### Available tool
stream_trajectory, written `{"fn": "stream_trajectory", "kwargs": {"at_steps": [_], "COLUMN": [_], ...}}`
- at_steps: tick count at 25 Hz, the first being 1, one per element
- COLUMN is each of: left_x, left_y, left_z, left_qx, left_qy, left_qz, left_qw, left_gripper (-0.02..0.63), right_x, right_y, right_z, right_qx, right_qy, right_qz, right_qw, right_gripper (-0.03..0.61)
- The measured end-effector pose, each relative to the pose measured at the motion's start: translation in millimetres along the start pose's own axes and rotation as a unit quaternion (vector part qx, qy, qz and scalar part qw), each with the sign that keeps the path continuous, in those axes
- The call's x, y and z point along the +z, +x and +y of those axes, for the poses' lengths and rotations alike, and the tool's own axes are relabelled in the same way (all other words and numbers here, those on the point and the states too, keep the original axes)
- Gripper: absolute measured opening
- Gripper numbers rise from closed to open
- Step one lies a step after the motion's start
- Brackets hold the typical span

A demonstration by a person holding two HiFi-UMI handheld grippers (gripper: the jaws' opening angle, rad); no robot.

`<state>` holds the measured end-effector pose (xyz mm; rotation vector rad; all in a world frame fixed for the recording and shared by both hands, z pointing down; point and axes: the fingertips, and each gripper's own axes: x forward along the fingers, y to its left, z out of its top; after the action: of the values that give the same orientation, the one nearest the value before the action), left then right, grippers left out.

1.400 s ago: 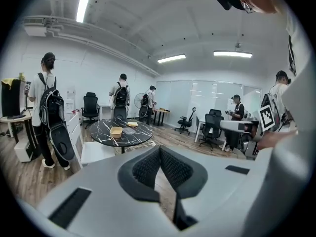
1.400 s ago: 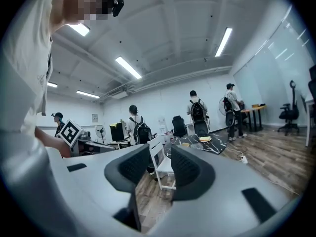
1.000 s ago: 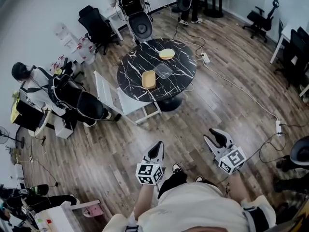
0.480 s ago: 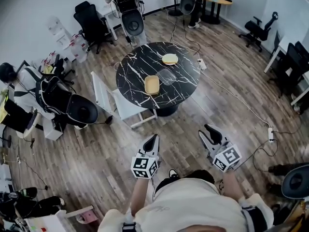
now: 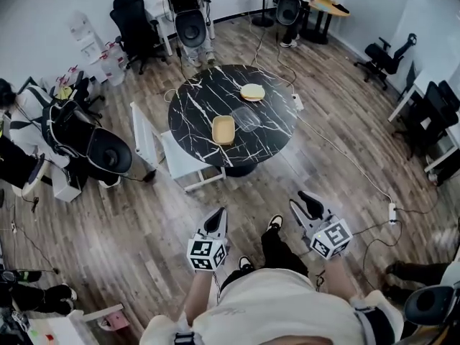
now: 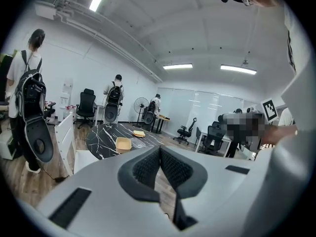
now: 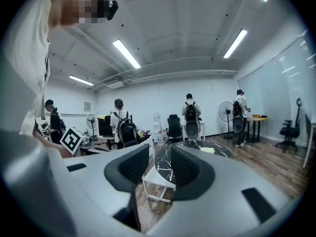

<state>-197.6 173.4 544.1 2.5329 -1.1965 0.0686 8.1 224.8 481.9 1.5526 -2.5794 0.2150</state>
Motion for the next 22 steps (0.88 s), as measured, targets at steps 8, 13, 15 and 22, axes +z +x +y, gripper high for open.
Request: {"fn": "stream_trajectory", "kwargs": {"at_steps": [8,13,15,22], "left_x": [28.6,52.3,68.0,89.3], "left_y": [39.6,100.3,123.5,183.1], "left_z": [17.2,23.4,22.3,27.4], "left_qx": [0.041,0.045,0.046,0.072], "left_qy": [0.014,0.033,0.04,0.058], "left_qz": [-0.004,-0.006,-0.015,-0.012], "left_qw": [0.9991,0.9984,0.998,0.9956], "left_gripper": [0.017,0.017,0.017,0.017], "right_x": [13.0,29.3,24.8,18.7], "right_y": [52.6,87.3,98.4,139.2], "right_z": [-47.6,-101.1,-120.1,-186.3], "right_qx": [0.035,0.036,0.04,0.067], "right_qy": [0.023,0.012,0.02,0.019], "right_qz": [-0.018,-0.038,-0.03,-0.028], "right_qw": [0.999,0.999,0.999,0.997], "right_gripper": [0.138,0.138,0.138,0.138]}}
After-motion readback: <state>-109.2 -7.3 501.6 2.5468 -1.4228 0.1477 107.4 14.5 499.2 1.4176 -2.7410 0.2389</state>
